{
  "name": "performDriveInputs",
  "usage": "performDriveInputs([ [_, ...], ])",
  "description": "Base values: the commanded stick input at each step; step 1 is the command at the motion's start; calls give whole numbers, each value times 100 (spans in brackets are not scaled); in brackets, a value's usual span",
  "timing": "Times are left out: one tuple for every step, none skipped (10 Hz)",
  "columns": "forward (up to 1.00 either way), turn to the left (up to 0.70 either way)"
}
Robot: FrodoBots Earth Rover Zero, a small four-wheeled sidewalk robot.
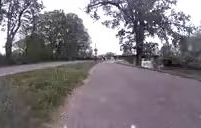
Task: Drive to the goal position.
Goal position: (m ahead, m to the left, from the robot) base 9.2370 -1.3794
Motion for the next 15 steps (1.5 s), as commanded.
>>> performDriveInputs([
  [100, 0],
  [100, 0],
  [100, 0],
  [100, 0],
  [100, 0],
  [100, 0],
  [100, 0],
  [100, 0],
  [100, 0],
  [100, 0],
  [100, 0],
  [100, 0],
  [100, 0],
  [100, 0],
  [100, 0],
])
